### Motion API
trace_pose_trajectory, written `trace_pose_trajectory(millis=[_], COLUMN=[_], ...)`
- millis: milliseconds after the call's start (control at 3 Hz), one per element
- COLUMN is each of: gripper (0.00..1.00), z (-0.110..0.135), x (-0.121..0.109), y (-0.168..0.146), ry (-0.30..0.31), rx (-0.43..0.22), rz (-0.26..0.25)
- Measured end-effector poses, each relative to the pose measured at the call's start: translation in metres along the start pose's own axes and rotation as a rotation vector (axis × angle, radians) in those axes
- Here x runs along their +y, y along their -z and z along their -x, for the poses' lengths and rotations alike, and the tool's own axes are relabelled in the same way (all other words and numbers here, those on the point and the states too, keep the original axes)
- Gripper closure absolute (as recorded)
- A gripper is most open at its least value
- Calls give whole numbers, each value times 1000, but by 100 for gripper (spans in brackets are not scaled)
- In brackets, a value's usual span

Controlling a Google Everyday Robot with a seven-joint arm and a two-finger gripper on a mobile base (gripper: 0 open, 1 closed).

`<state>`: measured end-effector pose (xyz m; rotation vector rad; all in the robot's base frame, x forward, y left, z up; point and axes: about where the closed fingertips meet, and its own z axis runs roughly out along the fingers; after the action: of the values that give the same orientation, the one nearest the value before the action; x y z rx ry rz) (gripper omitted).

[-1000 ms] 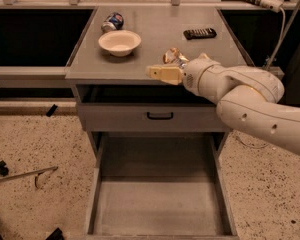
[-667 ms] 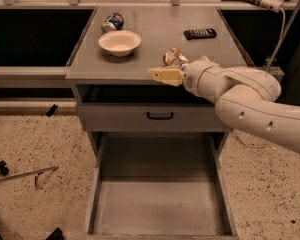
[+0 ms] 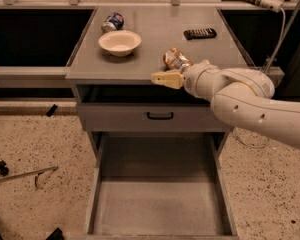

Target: Place orange can into middle drawer

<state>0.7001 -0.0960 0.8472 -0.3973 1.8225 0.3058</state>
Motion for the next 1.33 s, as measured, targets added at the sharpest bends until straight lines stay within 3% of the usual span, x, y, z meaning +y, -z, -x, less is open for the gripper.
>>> trace_pose_trajectory(millis=[333,1000,1333], gripper=[19,65,88], z=[1,1,-3], x=[0,0,10], y=[0,0,14], ry=[2,2,-14], rx=[-1,-1,-22], rz=[-1,-1,36])
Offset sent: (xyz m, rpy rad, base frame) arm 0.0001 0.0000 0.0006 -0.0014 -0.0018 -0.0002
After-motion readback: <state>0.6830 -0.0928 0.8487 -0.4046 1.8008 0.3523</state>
